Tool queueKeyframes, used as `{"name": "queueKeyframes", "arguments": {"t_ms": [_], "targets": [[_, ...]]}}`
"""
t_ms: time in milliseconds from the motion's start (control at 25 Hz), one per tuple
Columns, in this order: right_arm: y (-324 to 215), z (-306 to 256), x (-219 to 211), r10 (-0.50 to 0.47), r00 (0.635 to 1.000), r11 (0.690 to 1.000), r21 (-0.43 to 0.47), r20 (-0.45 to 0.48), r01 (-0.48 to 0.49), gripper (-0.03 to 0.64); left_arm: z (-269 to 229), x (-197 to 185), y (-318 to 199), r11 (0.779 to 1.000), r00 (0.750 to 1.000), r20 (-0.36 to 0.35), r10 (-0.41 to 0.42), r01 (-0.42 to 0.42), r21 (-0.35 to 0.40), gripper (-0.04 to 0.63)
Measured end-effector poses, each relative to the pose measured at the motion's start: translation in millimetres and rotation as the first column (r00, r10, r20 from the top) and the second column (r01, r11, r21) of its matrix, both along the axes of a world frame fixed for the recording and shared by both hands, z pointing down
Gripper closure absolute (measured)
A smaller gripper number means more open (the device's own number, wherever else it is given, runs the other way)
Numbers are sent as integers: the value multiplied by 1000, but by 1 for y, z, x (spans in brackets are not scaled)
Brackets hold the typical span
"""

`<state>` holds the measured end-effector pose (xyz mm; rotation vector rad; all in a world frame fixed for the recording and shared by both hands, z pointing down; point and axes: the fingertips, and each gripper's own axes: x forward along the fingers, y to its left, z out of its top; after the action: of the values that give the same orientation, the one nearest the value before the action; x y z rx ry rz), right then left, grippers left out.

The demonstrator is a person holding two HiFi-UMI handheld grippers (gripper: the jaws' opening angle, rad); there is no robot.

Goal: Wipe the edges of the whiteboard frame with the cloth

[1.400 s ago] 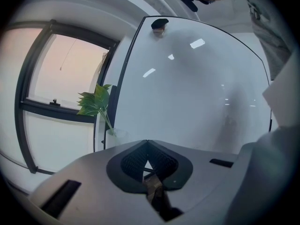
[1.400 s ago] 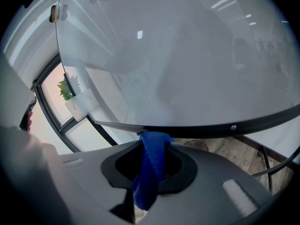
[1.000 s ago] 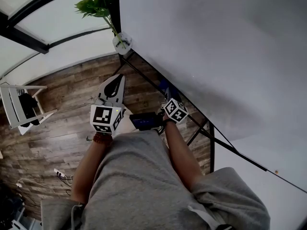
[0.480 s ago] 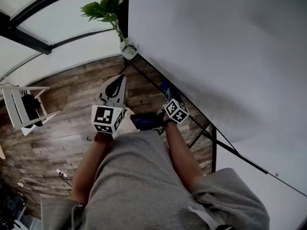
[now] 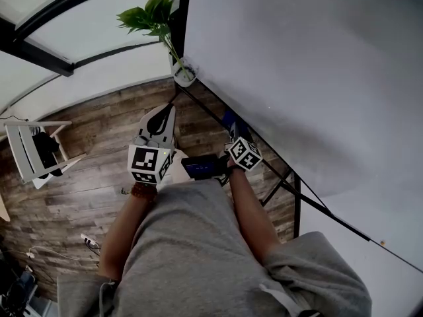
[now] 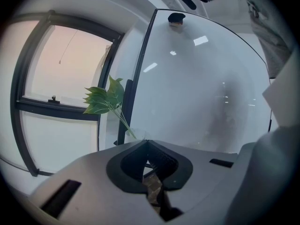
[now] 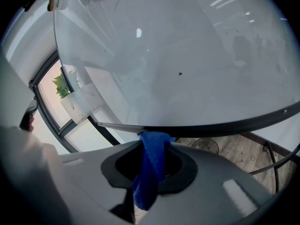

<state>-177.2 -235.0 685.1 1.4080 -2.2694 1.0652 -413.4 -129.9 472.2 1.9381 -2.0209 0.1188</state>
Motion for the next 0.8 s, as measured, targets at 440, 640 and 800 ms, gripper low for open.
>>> {"name": "queueKeyframes", "arguments": {"t_ms": [440,640,800], "targets": [[-2,-2,-17,-6,1000,1000,4,-8,6,537,6,-17,-2,1000,1000,-16,7,-7,-8,586],[-4,-3,-29,-15,1000,1000,6,-5,15,537,7,-25,-3,1000,1000,-18,4,-5,-11,586],[-4,-3,-39,-22,1000,1000,7,0,22,537,9,-31,-1,1000,1000,-16,6,-7,-18,586]]}}
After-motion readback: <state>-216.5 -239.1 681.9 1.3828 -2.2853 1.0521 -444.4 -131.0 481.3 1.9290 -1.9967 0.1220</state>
